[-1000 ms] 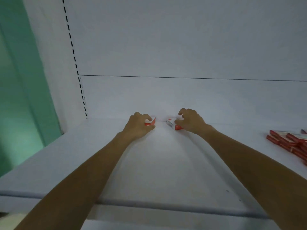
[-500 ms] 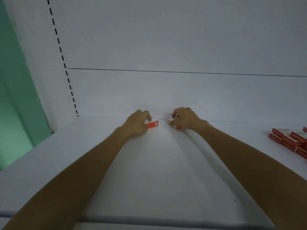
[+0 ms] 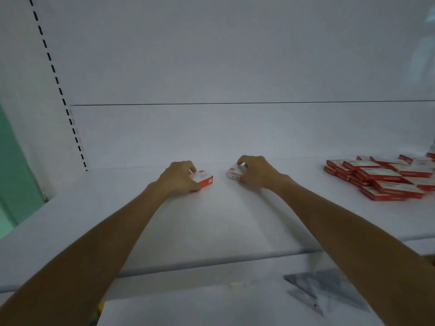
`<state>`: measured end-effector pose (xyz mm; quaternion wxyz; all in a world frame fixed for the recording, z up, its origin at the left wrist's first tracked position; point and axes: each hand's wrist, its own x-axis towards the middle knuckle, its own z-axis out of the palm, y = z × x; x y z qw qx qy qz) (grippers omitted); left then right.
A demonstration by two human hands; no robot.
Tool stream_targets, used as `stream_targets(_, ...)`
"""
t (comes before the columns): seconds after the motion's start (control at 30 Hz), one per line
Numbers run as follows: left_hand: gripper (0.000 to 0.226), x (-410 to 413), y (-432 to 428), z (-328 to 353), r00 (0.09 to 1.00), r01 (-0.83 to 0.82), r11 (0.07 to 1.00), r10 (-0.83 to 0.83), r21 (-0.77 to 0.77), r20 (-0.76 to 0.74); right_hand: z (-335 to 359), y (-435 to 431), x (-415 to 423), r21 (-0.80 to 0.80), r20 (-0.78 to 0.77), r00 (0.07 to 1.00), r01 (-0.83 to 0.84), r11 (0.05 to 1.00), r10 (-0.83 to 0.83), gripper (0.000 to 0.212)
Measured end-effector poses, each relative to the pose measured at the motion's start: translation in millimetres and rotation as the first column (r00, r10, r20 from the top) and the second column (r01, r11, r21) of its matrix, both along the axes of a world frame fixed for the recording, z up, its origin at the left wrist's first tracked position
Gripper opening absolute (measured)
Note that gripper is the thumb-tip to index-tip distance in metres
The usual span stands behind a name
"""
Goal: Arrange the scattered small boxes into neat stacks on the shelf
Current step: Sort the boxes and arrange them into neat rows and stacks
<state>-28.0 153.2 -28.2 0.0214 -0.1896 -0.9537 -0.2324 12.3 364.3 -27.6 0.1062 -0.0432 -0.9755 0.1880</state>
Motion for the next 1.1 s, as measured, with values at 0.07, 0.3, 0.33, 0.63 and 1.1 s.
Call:
stream_targets(0.07,0.048,20.4,9.4,1.6,0.992,0.127,0.991,-0.126,0.036,-0.025,0.3,12.6,25.0,-0.011,-0.032,0.999,0.021,1.000,-0.021,0.042)
stream_targets(0.3,0.050,87.7,87.5,6.1,0.897,0.440,0.890,-0.431,0.117,-0.092,4.0,69.2,131.6,0.027,-0.121,0.967,0.230,0.973,-0.226,0.036)
stream_targets(0.33,0.049,96.0,102.0,6.3,0.882,0.469,0.875,-0.457,0.121,-0.114,3.6,79.3,147.7,0.021,-0.123,0.956,0.272,0.962,-0.268,0.036)
stream_targets(0.63,0.048,177.8,233.9,5.6,0.744,0.668,0.733,-0.653,0.126,-0.143,0.4,186.0,284.0,0.012,-0.130,0.836,0.539,0.842,-0.533,0.035)
stream_targets(1.1,0.048,271.5,453.7,10.8,0.677,0.736,0.657,-0.716,0.166,-0.170,11.6,389.4,396.0,0.049,-0.249,0.736,0.659,0.750,-0.630,0.031)
